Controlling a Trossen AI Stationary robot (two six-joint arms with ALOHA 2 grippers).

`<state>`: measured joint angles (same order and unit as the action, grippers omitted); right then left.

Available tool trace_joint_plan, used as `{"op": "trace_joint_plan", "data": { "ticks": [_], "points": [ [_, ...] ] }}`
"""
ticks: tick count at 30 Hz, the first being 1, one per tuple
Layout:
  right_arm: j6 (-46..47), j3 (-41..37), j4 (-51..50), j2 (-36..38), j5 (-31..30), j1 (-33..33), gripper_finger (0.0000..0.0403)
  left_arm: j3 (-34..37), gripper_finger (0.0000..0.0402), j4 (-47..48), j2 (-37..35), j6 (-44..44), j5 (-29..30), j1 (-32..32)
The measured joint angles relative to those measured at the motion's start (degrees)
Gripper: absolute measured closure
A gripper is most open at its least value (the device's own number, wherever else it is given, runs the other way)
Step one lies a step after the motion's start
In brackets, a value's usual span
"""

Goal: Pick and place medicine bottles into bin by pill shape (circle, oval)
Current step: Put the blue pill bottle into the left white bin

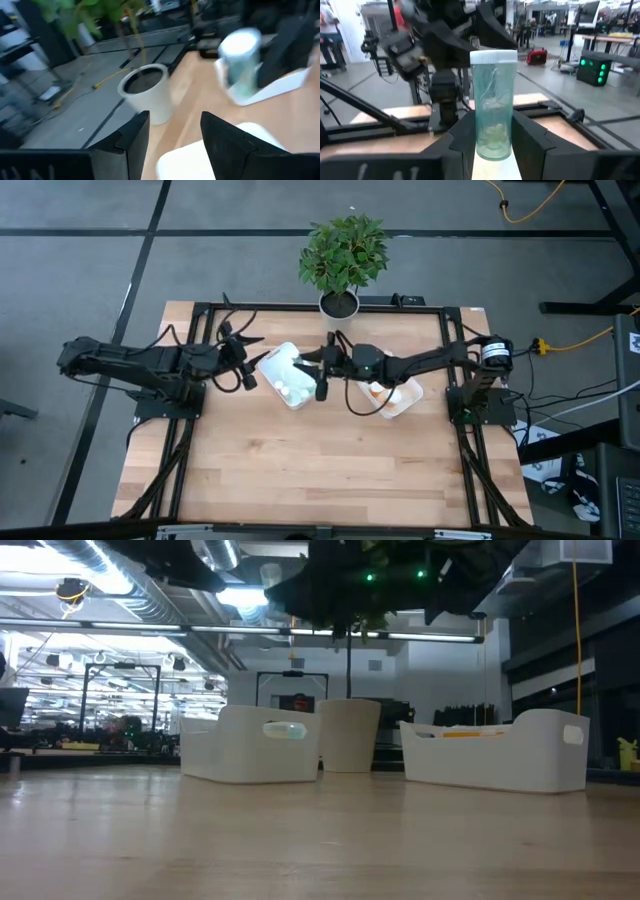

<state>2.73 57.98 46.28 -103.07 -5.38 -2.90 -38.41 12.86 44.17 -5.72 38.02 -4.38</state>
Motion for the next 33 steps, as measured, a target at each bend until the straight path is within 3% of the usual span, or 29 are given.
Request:
{"op": "trace_joint_plan", "data": {
  "ticks": [3,8,16,26,33],
  "points": [
    [-0.1,1.2,0.2,-1.7,0.0,0.0,0.0293,0.0,0.0231,-5.0,2.4,-0.8,-3.4,0.1],
    [-0.1,2.6,0.3,-2.8,-0.1,0.0,0.0293,0.0,0.0231,-8.9,4.3,-0.2,-3.9,0.4],
    [-1.9,2.9,2.3,-2.9,0.0,0.0,0.0293,0.0,0.023,-9.8,4.5,6.2,-17.6,4.3],
    [-1.9,2.9,3.2,-2.9,3.9,0.0,0.0292,0.0,0.0229,-17.7,9.4,7.1,-28.8,8.6],
    [-2.0,2.9,3.0,-2.9,4.0,0.0,0.0292,0.0,0.0229,-18.9,11.9,7.1,-30.3,9.2]
  ]
}}
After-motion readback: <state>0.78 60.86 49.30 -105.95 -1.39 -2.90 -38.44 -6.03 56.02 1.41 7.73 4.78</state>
